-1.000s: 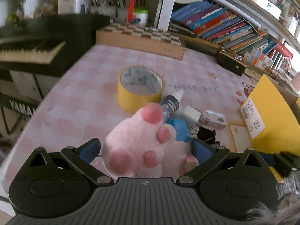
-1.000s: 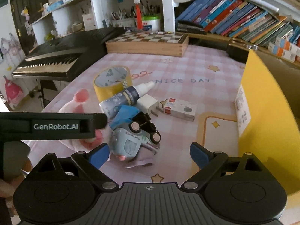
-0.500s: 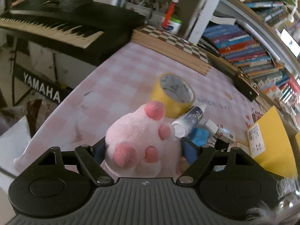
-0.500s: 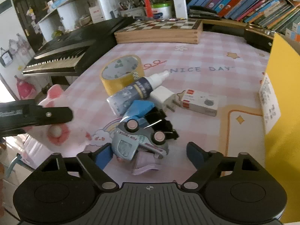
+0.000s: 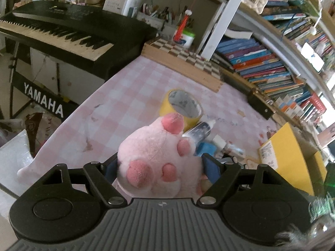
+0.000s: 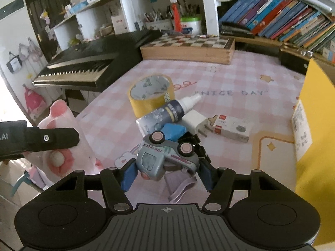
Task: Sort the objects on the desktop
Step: 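Grasp the pink plush pig with the left tool while the right tool grasps the grey toy car, then carry the pig and toy car with both tools over the yellow box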
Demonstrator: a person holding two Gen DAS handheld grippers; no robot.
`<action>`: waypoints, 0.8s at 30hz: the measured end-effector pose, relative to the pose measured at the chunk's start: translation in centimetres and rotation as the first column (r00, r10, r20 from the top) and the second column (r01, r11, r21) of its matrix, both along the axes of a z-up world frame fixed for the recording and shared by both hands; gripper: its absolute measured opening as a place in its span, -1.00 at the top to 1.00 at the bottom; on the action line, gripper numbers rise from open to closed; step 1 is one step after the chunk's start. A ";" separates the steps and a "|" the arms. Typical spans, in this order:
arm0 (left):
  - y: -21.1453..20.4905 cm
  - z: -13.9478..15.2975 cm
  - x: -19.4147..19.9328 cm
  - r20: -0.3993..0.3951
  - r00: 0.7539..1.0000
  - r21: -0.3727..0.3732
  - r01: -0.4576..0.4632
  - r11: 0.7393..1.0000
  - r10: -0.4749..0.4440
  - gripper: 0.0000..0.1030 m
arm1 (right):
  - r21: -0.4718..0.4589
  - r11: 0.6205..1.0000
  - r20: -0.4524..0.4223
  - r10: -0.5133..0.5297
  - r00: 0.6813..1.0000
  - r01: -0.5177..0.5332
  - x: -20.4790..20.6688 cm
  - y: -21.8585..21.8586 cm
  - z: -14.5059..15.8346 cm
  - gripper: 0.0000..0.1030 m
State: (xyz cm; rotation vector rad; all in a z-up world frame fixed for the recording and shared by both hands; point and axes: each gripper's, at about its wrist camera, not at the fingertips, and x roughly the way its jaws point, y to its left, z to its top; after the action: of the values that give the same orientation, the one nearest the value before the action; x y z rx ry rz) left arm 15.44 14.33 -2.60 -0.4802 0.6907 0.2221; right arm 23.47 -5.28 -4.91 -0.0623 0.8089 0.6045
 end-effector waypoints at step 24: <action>-3.2 4.9 -9.4 0.168 0.978 -0.008 0.125 0.992 -0.122 -0.52 | 0.053 0.986 0.099 -0.161 0.982 0.157 -9.5 -4.7 6.1 -0.22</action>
State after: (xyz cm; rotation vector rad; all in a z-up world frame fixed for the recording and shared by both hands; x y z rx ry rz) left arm 6.07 11.13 2.29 -0.4664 0.5561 0.0574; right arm 13.94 -9.99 1.23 0.0123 0.6925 0.4640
